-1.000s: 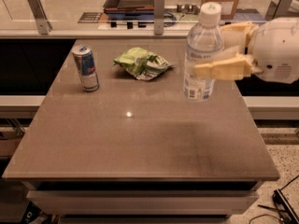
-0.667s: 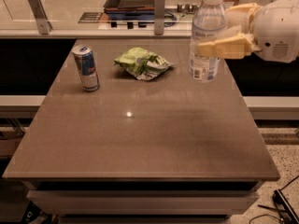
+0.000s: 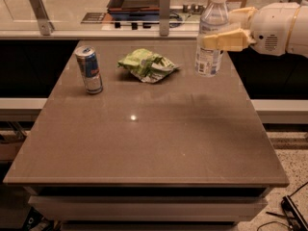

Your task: Move blue plastic bottle near green jalapeno chip bag

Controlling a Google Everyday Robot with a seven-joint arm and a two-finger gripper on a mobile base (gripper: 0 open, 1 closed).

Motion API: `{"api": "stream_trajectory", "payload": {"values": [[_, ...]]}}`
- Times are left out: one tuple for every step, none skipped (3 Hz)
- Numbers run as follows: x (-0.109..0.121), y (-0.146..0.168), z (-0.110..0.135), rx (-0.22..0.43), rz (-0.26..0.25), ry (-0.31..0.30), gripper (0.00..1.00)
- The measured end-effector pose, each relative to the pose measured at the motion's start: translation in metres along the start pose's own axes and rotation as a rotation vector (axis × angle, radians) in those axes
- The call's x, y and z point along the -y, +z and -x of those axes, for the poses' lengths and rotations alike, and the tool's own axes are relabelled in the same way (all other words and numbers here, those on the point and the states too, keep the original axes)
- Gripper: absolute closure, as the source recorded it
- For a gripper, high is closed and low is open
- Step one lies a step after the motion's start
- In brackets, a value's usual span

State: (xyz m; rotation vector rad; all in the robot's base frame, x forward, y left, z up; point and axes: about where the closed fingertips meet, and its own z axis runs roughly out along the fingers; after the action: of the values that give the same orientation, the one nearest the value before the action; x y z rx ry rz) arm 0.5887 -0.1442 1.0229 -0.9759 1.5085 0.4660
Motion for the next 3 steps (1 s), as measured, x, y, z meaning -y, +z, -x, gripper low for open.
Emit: {"api": "stream_trajectory", "payload": {"values": [[0.021,0.013,-0.024,0.034,-0.001,0.072,1.00],[0.034,0.024,-0.041,0.061,0.003,0.119,1.00],[0.043,0.037,-0.056,0.067,0.012,0.151,1.00]]}}
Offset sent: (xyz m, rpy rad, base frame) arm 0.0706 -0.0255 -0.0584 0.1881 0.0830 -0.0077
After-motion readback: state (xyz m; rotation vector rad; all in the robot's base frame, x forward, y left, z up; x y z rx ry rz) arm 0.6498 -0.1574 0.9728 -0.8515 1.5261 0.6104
